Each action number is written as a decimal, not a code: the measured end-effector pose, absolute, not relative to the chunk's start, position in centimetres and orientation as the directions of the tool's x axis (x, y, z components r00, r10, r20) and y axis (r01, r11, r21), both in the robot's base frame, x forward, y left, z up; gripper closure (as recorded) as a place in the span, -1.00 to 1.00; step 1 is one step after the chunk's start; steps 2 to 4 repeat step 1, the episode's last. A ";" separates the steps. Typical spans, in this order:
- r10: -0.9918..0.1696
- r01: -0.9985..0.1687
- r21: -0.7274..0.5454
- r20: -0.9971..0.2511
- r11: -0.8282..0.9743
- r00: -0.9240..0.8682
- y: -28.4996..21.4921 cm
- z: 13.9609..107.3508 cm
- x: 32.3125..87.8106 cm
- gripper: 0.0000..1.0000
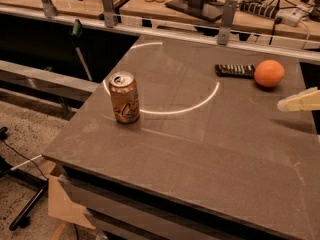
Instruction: Move orange near rxbar chocolate
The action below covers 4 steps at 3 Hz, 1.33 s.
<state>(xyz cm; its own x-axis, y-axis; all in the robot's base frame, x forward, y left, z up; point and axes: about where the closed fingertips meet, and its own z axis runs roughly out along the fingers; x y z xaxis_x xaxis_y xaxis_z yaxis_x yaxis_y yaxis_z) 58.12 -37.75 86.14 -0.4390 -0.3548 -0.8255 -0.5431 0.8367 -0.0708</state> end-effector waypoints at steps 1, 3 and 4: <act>-0.343 -0.412 -0.141 -0.811 0.900 -0.473 -40.4 88.3 53.4 -1.00; -0.343 -0.412 -0.141 -0.811 0.900 -0.473 -40.4 88.3 53.4 -1.00; -0.343 -0.412 -0.141 -0.811 0.900 -0.473 -40.4 88.3 53.4 -1.00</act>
Offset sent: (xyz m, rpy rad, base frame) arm 0.0000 0.0000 0.0000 0.0000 0.0000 0.0000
